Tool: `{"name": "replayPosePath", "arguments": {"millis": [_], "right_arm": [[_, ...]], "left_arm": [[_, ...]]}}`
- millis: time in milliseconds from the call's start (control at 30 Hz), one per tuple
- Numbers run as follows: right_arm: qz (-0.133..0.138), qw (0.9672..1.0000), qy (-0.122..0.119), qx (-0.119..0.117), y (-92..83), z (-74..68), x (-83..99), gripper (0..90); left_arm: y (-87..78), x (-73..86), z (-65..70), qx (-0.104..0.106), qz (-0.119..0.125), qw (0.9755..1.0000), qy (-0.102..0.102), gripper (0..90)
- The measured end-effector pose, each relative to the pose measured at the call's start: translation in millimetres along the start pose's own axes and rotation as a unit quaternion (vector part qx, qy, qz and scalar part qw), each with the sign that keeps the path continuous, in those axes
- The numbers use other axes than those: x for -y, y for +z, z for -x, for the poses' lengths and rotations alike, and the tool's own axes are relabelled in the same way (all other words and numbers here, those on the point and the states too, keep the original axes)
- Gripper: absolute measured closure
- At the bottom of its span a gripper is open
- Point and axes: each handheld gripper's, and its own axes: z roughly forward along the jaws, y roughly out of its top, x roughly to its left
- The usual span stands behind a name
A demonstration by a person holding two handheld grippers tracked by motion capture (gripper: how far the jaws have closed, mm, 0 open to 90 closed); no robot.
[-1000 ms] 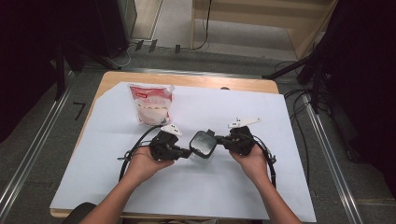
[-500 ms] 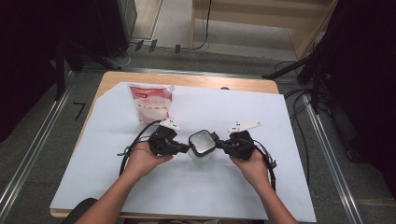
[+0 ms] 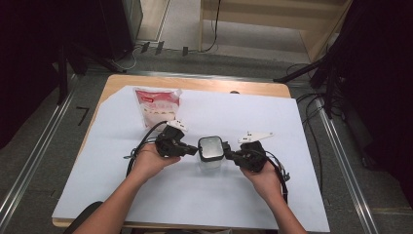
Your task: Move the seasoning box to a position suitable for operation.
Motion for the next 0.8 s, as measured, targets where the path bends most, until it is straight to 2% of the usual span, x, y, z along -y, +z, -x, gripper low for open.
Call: {"name": "replayPosePath", "arguments": {"millis": [167, 267, 433, 500, 567, 600, 667, 733, 800], "right_arm": [[-0.003, 1.0, -0.004, 0.0, 0.1, -4.1, 0.8, 90.0], [-0.002, 1.0, -0.003, -0.006, 0.0, -4.3, 1.4, 90.0], [-0.004, 0.9999, -0.002, -0.013, -0.5, -3.6, 1.3, 90.0], [-0.006, 0.9999, -0.002, -0.016, -1.5, -3.6, 0.8, 90.0], [-0.004, 0.9999, -0.003, -0.016, -2.0, -3.6, 0.5, 90.0], [0.002, 0.9998, -0.005, -0.019, -5.9, -3.4, -0.8, 90.0], [0.002, 0.9998, -0.004, -0.02, -7.8, -3.5, -1.5, 90.0], [0.004, 0.9998, -0.007, -0.019, -12.7, -2.4, -2.9, 90.0], [0.003, 0.9998, -0.007, -0.017, -17.9, -0.4, -3.0, 90.0]], "left_arm": [[-0.8, -1.0, -6.3, 0.006, 0.0, 1.0, 0.0, 90.0], [-0.9, -2.2, -8.0, 0.002, -0.002, 1.0, 0.008, 90.0], [0.6, -2.8, -11.4, 0.014, 0.005, 0.9999, 0.001, 90.0], [0.0, -4.0, -11.6, 0.011, -0.002, 0.9999, 0.007, 90.0], [-1.8, -5.2, -11.1, 0.008, 0.001, 0.9998, 0.017, 89.9], [-4.9, -5.6, -11.2, 0.011, 0.01, 0.9998, 0.016, 87.8], [-7.1, -5.4, -11.8, 0.009, 0.006, 0.9997, 0.022, 86.7], [-8.1, -3.8, -12.0, 0.015, 0.004, 0.9997, 0.021, 80.2], [-9.9, -2.3, -11.7, 0.007, -0.006, 0.9991, 0.041, 76.9]]}}
